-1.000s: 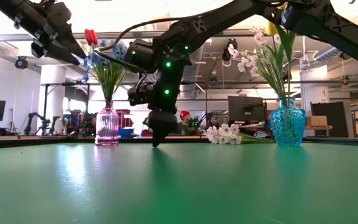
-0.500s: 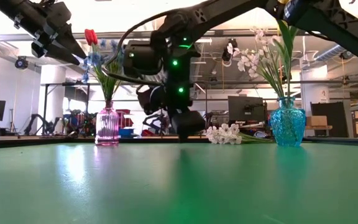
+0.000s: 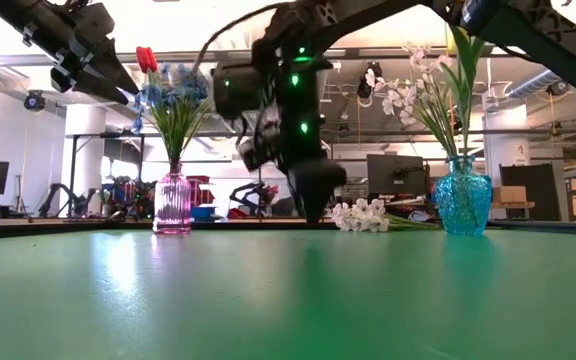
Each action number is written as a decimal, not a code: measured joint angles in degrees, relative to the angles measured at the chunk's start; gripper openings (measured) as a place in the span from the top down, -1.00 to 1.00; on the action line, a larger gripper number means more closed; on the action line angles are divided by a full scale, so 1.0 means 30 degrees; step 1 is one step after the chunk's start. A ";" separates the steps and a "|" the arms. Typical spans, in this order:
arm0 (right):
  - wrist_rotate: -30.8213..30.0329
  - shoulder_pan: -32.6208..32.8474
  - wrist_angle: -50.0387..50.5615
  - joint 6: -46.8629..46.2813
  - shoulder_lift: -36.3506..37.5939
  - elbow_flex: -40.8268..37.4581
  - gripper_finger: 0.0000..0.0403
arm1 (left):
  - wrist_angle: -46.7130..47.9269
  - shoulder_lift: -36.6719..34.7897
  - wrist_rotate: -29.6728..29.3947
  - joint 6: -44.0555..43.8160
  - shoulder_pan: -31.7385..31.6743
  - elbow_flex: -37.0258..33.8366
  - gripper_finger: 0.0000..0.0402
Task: Sort flowers into vase by color
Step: Put the yellow tulip into the blue vase
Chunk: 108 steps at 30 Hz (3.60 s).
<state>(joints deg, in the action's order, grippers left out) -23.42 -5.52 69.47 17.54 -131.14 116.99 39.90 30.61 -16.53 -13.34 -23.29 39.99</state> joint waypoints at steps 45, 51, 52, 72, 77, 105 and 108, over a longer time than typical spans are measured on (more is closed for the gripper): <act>0.9581 -0.1791 -1.0683 0.2578 0.9881 -0.0692 -0.76 | -0.9583 0.1984 0.5663 0.3839 0.0851 -0.0277 -0.14; 0.8787 -0.1791 -1.0254 0.1371 1.2302 -0.0692 -0.76 | -1.2163 0.3779 0.6851 0.4385 0.1692 -0.0277 -0.14; 0.8839 -0.1791 -1.0330 0.1057 1.2636 -0.0692 -0.76 | -1.2602 0.4061 0.6941 0.4419 0.1821 -0.0277 -0.14; 1.1514 0.0171 -1.3281 -0.3200 1.3879 -0.0678 -0.76 | -1.9069 0.9806 0.8552 0.4562 0.4911 -0.0219 -0.14; 0.7149 0.0387 -0.9557 -0.6401 1.4344 -0.0678 -0.76 | -1.8838 0.9758 0.7852 0.4512 0.4896 -0.0211 -0.14; 0.6644 0.5246 0.6693 -2.7766 1.6950 -0.8875 -0.72 | -1.8236 0.7730 0.6182 0.6802 0.4852 -0.0087 -0.14; 0.6611 0.5551 0.6701 -3.0066 1.8084 -1.1290 -0.68 | -1.8229 0.7437 0.6512 0.7211 0.4850 -0.0087 -0.14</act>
<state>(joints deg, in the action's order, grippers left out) -3.59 11.13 89.57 -72.66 -76.89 83.12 -14.79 52.92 3.00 8.29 -8.74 39.72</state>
